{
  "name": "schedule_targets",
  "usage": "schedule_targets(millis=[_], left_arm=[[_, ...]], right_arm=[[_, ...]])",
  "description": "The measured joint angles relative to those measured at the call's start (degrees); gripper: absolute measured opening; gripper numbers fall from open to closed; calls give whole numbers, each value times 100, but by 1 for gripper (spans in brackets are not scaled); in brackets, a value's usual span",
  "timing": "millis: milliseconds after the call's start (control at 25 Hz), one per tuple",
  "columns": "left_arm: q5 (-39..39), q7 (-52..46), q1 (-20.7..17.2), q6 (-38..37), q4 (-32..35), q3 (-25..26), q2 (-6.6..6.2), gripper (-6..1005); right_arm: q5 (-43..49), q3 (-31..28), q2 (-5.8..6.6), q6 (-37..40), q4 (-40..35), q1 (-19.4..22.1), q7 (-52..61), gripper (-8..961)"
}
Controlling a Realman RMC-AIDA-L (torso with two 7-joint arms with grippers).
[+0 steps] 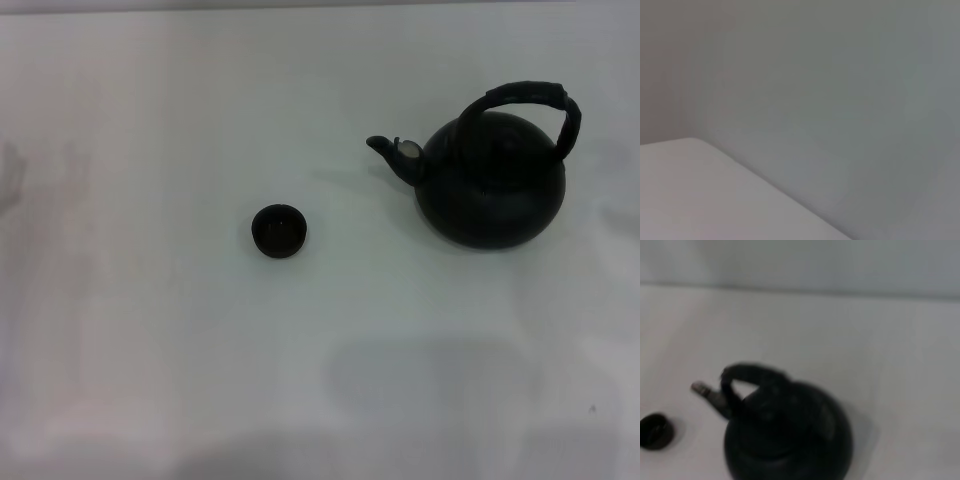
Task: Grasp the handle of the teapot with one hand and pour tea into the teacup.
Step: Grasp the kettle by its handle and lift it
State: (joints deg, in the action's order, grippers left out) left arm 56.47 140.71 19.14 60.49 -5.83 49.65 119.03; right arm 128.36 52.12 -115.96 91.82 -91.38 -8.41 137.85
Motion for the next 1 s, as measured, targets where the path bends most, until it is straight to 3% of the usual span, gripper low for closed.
schedule_targets(millis=[440, 720, 1000], left_arm=[[-22, 198, -15, -38, -179, -27, 7, 849], [-23, 201, -40, -3, -183, -26, 15, 850], [-22, 203, -5, -7, -182, -25, 9, 850]], right_arm=[[-158, 1487, -3, -1643, 856, 149, 176, 752], [-268, 1554, 8, -2173, 1146, 90, 174, 746], [-545, 1489, 31, -2229, 1248, 39, 159, 734]])
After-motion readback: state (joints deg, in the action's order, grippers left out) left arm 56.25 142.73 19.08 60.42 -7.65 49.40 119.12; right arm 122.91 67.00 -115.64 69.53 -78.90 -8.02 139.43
